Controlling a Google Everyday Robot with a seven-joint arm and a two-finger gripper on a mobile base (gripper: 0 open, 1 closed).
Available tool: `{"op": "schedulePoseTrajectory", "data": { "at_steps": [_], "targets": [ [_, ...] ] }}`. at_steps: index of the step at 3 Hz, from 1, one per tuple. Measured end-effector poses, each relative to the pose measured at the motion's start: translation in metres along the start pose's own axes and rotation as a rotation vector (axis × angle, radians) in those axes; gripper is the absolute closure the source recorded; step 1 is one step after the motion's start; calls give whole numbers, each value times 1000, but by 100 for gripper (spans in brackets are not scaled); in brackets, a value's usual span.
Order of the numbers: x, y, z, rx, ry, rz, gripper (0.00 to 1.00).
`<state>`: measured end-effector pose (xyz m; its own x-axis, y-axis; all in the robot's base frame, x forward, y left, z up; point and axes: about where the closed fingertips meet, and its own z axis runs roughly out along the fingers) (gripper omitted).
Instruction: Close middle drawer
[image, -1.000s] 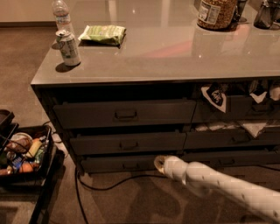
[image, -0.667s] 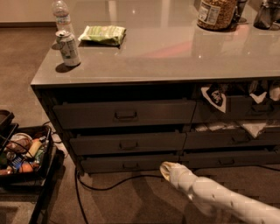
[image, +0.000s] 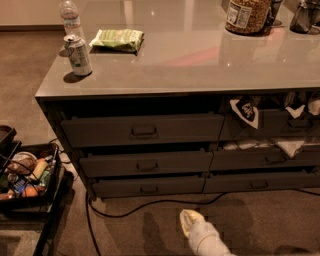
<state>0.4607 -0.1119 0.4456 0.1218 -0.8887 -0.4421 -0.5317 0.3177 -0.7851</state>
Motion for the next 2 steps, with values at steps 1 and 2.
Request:
{"op": "schedulePoseTrajectory", "data": {
  "at_steps": [1,2],
  "targets": [
    [-25,40,-25,59,23,-36,100],
    [30,52,-40,89,170,12,100]
  ]
}}
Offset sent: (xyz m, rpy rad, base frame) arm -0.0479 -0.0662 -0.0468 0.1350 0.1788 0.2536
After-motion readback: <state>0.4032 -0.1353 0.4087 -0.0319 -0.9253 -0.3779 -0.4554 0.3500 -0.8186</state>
